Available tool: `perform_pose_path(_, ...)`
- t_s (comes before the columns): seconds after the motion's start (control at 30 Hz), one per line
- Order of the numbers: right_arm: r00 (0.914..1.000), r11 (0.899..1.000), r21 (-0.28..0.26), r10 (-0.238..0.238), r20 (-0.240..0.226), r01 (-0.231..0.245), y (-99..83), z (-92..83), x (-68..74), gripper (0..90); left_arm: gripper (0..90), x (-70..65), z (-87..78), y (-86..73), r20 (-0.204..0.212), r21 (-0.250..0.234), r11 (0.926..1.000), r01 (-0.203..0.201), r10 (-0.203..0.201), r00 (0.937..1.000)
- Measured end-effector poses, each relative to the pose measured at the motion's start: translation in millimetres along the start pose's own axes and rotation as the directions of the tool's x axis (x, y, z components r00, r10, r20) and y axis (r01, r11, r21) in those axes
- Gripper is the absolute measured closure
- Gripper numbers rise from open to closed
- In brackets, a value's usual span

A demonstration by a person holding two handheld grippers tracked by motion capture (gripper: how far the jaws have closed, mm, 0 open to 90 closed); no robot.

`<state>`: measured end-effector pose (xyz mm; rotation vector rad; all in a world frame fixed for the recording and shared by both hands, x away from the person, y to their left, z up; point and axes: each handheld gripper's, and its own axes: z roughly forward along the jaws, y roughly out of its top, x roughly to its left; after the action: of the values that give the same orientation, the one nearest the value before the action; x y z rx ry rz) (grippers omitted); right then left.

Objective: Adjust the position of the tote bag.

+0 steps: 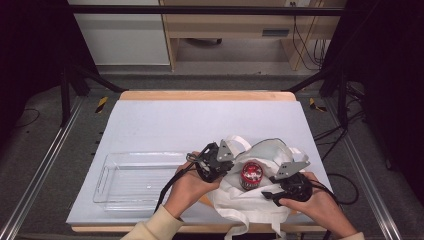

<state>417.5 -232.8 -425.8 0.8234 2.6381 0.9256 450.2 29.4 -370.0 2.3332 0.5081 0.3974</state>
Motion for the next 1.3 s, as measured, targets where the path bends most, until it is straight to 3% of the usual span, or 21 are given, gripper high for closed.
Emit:
perform_pose_path(0.03, 1.0000, 1.000, 0.000, 0.000, 0.000, 0.000, 0.0, 0.0, 0.0, 47.0, 88.5, 0.0, 0.0, 0.0, 0.000, 0.000, 1.0000, 0.000, 0.000, 1.0000)
perform_pose_path(0.1, 1.0000, 1.000, -0.011, -0.005, 0.008, 0.005, -7.2, -0.9, 1.4, 58.5, 88.5, 0.7, -0.5, 0.0, -0.006, -0.004, 1.0000, 0.003, -0.003, 1.0000)
perform_pose_path(0.17, 0.9999, 1.000, -0.011, -0.003, 0.015, 0.003, -9.3, -2.0, 2.3, 61.8, 88.5, 1.0, -0.7, 0.1, -0.007, 0.000, 1.0000, 0.003, -0.003, 1.0000)
perform_pose_path(0.23, 0.9994, 1.000, -0.027, -0.009, 0.033, 0.010, -15.8, -3.7, 4.8, 72.2, 88.5, 2.2, 0.9, -0.4, -0.012, 0.006, 1.0000, 0.004, -0.004, 0.9999)
perform_pose_path(0.53, 0.9977, 0.999, -0.042, -0.026, 0.063, 0.028, -25.8, -3.6, 11.6, 87.2, 88.6, 12.0, 7.4, -2.4, -0.050, 0.041, 0.9990, 0.017, -0.015, 0.9986)
perform_pose_path(0.87, 0.9988, 0.999, -0.038, -0.020, 0.044, 0.021, -30.9, -0.9, 11.7, 89.7, 88.7, 30.3, 20.4, -4.7, -0.097, 0.081, 0.9956, 0.045, -0.038, 0.9946)
perform_pose_path(1.3, 0.9997, 0.999, -0.035, -0.011, 0.024, 0.012, -36.6, 1.8, 12.2, 89.9, 88.7, 43.6, 32.4, -11.3, -0.122, 0.124, 0.9892, 0.079, -0.064, 0.9905)
